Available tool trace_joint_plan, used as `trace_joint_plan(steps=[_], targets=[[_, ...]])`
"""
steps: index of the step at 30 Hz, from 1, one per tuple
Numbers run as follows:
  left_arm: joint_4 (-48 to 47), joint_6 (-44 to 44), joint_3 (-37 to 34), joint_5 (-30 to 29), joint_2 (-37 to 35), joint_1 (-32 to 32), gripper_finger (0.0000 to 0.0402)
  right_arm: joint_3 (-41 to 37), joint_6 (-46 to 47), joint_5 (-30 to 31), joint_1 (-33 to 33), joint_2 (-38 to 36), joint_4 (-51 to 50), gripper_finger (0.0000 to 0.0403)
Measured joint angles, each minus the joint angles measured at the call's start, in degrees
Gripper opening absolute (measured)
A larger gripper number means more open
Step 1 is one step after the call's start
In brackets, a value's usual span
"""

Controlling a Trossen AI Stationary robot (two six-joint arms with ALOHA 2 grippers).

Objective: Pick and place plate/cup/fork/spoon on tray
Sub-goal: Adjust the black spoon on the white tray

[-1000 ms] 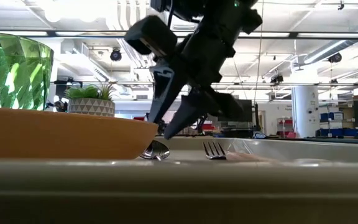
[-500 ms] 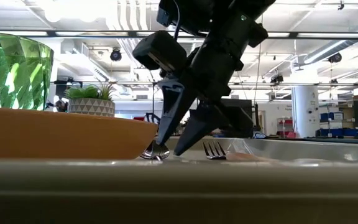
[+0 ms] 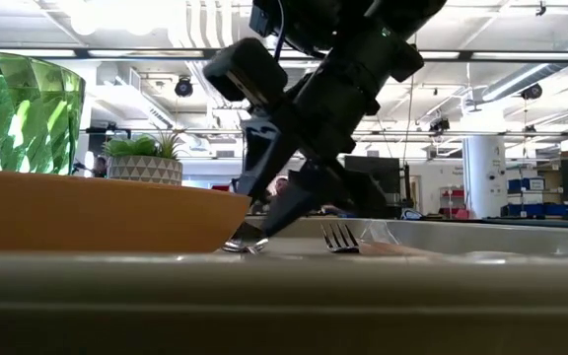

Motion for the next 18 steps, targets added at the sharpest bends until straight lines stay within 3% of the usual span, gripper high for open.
trace_joint_plan(steps=[12,18], targets=[[0.04,0.0,0.0,-0.01,0.0,0.0,0.0047,-1.99,0.63,0.5,-0.13,0.0,3.18,0.0116],[0.06,0.0,0.0,-0.01,0.0,0.0,0.0047,-2.1,0.64,2.1,-0.11,0.0,3.09,0.0076]])
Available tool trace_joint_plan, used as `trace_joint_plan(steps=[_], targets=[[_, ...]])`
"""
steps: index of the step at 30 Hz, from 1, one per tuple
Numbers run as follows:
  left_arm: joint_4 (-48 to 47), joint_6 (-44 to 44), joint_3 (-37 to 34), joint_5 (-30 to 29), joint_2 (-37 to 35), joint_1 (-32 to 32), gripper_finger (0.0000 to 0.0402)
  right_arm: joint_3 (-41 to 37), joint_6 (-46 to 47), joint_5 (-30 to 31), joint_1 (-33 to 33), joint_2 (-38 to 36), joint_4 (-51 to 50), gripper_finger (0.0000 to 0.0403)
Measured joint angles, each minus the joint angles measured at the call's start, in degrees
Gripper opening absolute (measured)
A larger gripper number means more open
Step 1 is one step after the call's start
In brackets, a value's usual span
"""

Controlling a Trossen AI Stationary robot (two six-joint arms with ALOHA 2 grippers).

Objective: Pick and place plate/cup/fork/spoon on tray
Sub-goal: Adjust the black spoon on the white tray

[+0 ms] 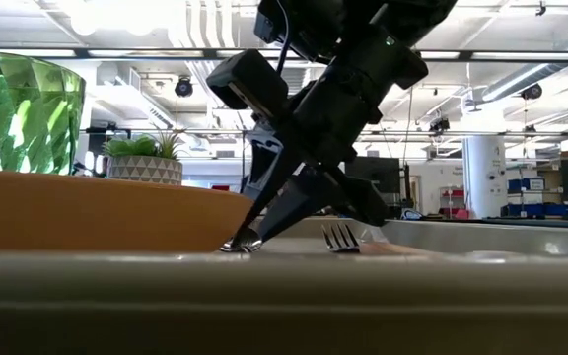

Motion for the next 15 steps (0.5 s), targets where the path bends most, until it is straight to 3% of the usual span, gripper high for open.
trace_joint_plan(steps=[6,15], targets=[[0.0,-0.01,0.0,0.0,0.0,0.0,0.0047,-0.15,-0.09,0.99,0.0,0.0,-0.61,0.0014],[0.0,-0.02,0.0,0.0,0.0,0.0,0.0047,-0.17,0.31,1.01,0.13,0.0,-0.63,0.0009]])
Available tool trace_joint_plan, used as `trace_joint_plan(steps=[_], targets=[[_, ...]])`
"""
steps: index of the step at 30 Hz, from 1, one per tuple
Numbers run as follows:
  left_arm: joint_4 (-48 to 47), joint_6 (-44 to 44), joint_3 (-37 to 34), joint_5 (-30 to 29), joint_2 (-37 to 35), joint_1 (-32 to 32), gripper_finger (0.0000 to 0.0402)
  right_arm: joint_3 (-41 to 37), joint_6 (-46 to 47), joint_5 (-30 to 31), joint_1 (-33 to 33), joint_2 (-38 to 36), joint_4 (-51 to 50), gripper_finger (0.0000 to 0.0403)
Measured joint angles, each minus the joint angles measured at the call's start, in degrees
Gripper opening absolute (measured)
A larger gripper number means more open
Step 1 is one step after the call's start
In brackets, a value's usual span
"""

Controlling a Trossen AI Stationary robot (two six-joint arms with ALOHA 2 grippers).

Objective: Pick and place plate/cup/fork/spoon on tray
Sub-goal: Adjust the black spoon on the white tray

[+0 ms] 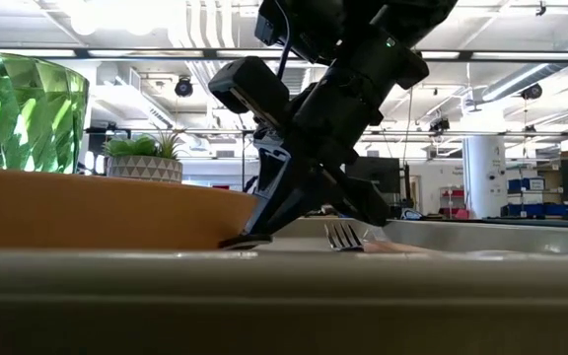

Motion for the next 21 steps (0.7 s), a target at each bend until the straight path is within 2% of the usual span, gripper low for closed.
trace_joint_plan(steps=[4,11,17,21], targets=[[0.0,0.0,0.0,-0.02,0.0,0.0,0.0047,0.5,0.1,-0.01,0.13,0.0,-1.48,0.0009],[0.0,0.0,0.0,-0.02,0.0,0.0,0.0047,3.46,-0.12,0.45,0.75,-0.02,-9.94,0.0009],[0.0,0.0,0.0,-0.02,0.0,0.01,0.0047,6.33,-1.52,1.5,0.92,0.0,-12.0,0.0008],[0.0,0.0,0.0,-0.02,0.0,0.02,0.0047,9.14,-2.42,3.45,1.13,-0.01,-17.2,0.0008]])
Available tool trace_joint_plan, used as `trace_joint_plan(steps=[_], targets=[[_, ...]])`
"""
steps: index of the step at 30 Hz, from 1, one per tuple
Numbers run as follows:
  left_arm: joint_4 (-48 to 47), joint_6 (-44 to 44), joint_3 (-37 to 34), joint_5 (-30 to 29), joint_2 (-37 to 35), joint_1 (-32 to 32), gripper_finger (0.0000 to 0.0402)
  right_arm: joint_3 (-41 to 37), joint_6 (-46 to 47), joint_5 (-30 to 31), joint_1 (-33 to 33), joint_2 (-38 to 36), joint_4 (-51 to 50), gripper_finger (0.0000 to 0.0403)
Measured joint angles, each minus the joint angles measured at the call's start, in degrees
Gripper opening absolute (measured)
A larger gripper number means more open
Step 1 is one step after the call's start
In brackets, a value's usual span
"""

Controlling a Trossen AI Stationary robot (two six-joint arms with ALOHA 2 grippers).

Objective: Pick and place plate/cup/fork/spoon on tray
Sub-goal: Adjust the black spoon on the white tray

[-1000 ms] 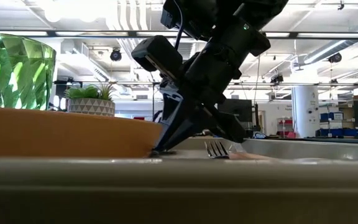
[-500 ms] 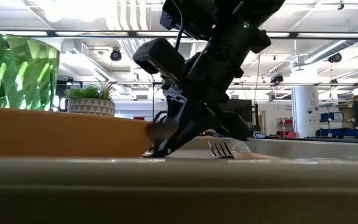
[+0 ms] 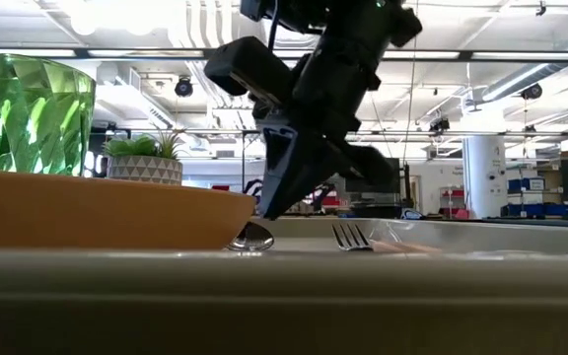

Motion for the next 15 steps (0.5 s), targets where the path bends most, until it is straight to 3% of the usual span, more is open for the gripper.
trace_joint_plan(steps=[6,15], targets=[[0.0,0.0,0.0,0.0,0.0,-0.02,0.0047,3.28,-0.05,0.97,0.4,0.0,-8.16,0.0008],[0.0,0.0,0.0,0.0,0.0,-0.02,0.0047,3.58,-1.28,0.97,0.49,-0.02,-5.93,0.0008]])
